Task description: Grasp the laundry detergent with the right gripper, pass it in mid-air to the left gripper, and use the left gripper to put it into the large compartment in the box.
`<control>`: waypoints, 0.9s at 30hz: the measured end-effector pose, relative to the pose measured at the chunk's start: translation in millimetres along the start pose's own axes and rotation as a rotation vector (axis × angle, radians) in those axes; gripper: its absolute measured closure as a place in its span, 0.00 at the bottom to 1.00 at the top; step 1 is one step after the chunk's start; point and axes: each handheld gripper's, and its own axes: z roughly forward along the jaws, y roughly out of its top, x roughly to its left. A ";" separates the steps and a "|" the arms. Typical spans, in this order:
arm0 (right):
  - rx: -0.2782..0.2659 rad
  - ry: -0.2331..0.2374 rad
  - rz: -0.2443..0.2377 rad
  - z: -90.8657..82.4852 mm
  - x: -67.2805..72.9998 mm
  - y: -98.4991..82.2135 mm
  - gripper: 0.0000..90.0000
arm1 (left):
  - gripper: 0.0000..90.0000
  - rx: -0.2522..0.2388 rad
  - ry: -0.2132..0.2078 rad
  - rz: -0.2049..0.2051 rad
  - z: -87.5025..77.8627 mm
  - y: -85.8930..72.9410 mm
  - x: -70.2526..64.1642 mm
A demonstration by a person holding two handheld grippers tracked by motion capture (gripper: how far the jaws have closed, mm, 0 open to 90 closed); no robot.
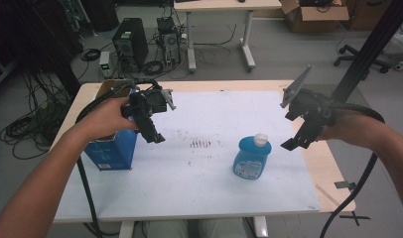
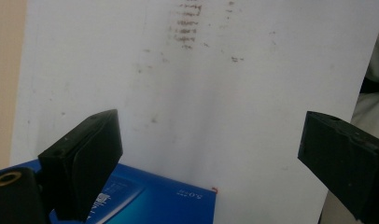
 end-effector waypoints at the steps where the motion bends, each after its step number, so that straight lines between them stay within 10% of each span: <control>1: 0.001 0.001 0.001 0.1 0.4 0.1 0.06 | 0.07 0.000 0.001 0.000 -0.4 -0.1 -0.2; 27: -0.021 0.002 -0.002 0.0 6.2 -7.5 0.05 | 0.07 -0.005 0.009 0.001 -2.6 2.9 -2.6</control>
